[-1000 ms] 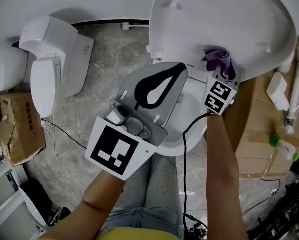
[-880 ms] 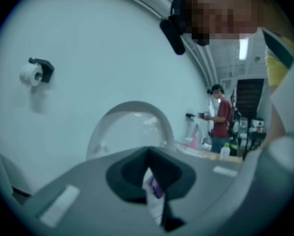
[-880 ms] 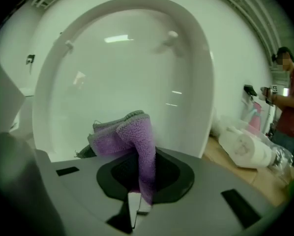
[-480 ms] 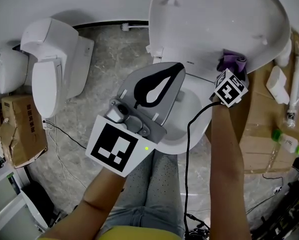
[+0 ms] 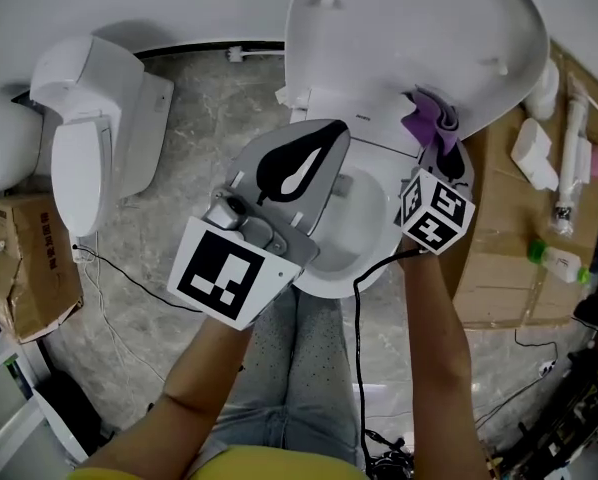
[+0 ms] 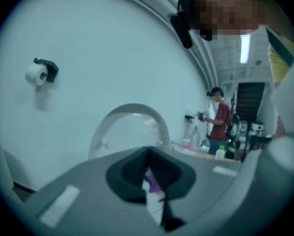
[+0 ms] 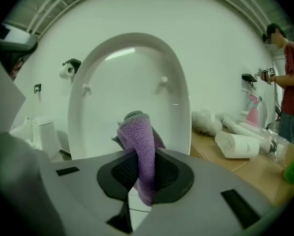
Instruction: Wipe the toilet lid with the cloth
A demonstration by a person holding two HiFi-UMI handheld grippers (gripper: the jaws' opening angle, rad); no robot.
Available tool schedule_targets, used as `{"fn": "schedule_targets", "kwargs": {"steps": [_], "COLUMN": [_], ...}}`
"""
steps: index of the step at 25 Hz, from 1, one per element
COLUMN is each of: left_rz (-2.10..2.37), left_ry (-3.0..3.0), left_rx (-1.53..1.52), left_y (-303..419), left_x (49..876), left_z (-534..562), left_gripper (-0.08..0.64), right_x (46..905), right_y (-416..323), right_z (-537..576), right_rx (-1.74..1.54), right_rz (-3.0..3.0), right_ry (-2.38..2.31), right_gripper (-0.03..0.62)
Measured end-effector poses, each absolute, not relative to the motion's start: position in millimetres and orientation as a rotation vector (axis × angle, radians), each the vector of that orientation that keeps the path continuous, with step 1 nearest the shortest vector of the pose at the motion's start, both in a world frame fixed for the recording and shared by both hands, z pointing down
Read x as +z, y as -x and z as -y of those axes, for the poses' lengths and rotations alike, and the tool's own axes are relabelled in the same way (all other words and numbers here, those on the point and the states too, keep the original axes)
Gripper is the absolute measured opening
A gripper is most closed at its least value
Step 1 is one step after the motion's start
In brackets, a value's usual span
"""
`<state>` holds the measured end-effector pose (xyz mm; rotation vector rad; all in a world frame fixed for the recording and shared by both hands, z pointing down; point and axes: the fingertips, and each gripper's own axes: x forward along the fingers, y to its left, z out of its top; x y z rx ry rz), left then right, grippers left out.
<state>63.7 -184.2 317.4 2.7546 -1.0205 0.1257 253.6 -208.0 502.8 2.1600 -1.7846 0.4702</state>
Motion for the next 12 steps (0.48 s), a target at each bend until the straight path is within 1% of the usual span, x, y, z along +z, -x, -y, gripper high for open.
{"fn": "schedule_targets", "kwargs": {"steps": [4, 12], "left_rz": [1.004, 0.996], "left_ry": [-2.758, -2.766], "left_rx": [0.113, 0.081], "left_y": [-66.9, -66.1], "left_x": [310.1, 287.3], "left_z": [175.5, 167.1], "left_gripper": [0.0, 0.0], "right_x": [461.3, 376.0], "right_y": [-240.8, -222.6], "right_z": [190.1, 170.9], "right_rx": [0.476, 0.372], "right_rz": [1.854, 1.951], "right_ry": [-2.205, -2.259], "right_gripper": [0.04, 0.04]}}
